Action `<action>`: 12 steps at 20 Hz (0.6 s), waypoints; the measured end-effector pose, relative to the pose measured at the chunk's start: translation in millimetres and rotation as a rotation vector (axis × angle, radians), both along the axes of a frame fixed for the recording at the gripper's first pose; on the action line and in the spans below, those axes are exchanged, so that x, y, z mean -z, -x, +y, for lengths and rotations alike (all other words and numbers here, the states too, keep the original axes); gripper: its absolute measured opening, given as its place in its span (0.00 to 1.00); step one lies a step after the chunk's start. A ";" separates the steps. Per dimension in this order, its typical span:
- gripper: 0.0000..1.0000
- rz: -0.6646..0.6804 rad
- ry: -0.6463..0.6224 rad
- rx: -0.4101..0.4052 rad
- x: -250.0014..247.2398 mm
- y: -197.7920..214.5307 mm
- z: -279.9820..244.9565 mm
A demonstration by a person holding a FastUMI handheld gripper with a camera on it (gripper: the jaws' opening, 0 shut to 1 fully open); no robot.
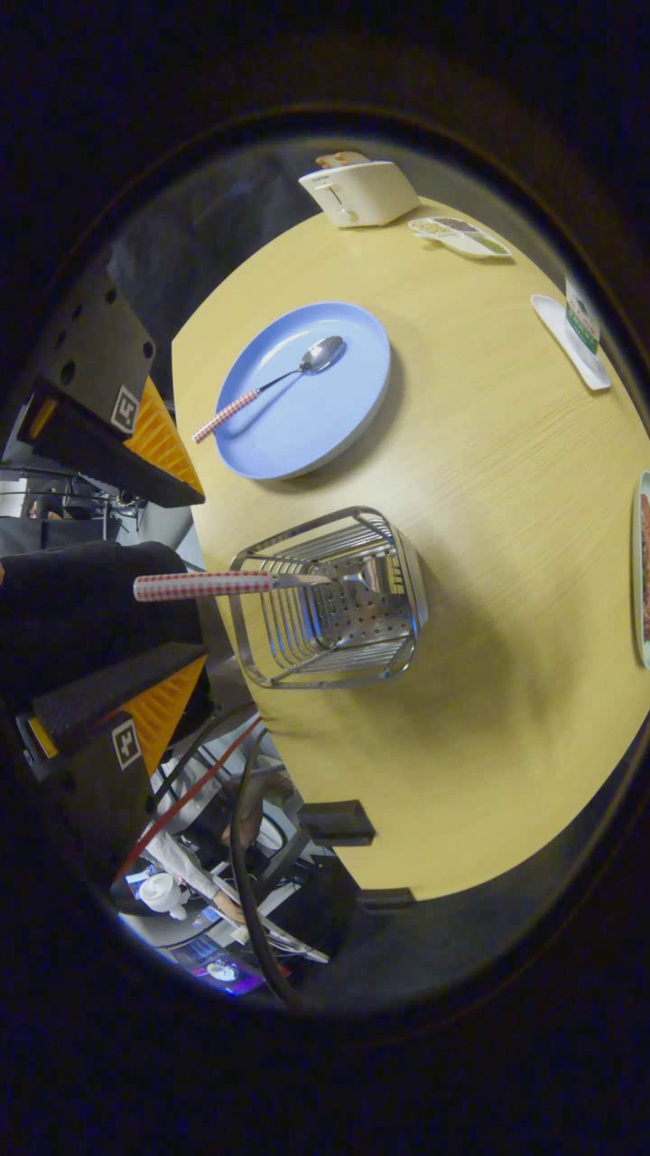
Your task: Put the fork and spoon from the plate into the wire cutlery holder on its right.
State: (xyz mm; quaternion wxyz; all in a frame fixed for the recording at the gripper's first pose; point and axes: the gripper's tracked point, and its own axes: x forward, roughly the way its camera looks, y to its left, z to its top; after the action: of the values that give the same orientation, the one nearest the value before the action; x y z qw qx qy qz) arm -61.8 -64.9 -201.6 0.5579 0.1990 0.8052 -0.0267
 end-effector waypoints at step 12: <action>0.97 -0.235 0.125 -0.076 -68.7 17.4 64.2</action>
State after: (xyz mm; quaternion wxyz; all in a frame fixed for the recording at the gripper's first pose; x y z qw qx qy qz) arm -79.2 -0.7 -132.9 0.6605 0.1348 0.7379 -0.0323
